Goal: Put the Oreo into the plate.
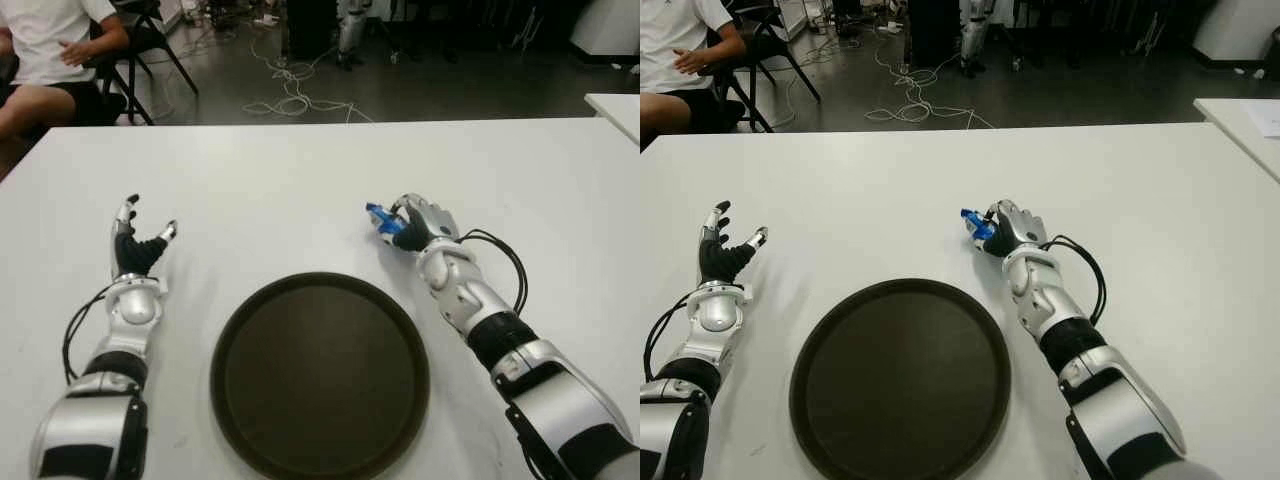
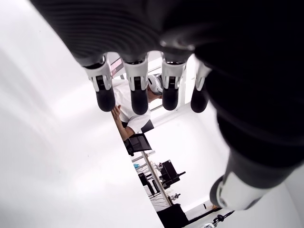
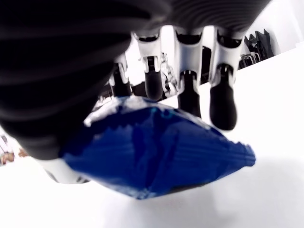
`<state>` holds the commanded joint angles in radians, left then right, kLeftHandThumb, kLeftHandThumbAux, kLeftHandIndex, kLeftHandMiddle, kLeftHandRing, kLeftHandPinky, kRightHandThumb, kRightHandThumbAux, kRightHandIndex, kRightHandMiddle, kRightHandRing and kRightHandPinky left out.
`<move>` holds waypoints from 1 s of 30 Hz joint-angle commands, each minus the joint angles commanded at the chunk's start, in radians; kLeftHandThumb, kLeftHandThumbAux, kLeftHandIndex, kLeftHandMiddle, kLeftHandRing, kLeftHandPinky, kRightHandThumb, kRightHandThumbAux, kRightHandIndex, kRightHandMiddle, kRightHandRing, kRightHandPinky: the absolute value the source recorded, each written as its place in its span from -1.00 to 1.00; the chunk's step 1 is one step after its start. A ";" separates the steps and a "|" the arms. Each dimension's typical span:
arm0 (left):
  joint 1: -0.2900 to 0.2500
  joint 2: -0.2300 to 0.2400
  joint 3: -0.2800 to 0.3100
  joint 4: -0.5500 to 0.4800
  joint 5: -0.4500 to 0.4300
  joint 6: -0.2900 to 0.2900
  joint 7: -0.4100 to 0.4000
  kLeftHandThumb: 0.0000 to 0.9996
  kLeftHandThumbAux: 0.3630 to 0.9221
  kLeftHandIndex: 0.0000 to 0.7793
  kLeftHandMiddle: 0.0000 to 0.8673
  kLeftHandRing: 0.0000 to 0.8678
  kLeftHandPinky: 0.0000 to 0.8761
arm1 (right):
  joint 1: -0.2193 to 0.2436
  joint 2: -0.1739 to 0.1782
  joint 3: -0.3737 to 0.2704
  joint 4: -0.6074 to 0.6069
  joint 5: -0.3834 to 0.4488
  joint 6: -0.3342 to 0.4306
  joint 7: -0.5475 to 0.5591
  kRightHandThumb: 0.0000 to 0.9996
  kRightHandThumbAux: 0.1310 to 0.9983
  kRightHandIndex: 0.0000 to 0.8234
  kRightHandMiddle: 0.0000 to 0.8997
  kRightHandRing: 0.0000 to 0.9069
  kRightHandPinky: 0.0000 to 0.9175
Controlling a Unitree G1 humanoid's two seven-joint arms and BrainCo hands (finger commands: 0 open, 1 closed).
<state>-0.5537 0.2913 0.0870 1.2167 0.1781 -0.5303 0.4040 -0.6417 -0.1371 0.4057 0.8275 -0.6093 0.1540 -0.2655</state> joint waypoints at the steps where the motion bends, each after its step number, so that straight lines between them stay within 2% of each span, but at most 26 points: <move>1: 0.000 0.000 0.000 0.000 0.000 0.001 0.000 -1.00 0.32 -0.85 -0.80 -0.86 -0.92 | -0.001 0.000 -0.001 0.003 0.003 -0.004 -0.001 0.38 0.38 0.05 0.59 0.58 0.58; 12: -0.001 -0.004 0.004 0.001 -0.005 0.002 -0.003 -1.00 0.32 -0.85 -0.80 -0.86 -0.91 | -0.004 0.002 -0.015 0.023 0.017 -0.027 -0.013 0.38 0.37 0.05 0.62 0.63 0.62; 30: -0.004 -0.005 0.006 0.003 -0.006 0.000 -0.004 -1.00 0.39 -0.84 -0.80 -0.86 -0.92 | -0.005 0.006 -0.031 0.013 0.039 -0.013 0.010 0.38 0.37 0.06 0.65 0.65 0.62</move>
<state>-0.5573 0.2864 0.0925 1.2198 0.1724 -0.5305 0.4004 -0.6465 -0.1313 0.3749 0.8403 -0.5704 0.1407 -0.2555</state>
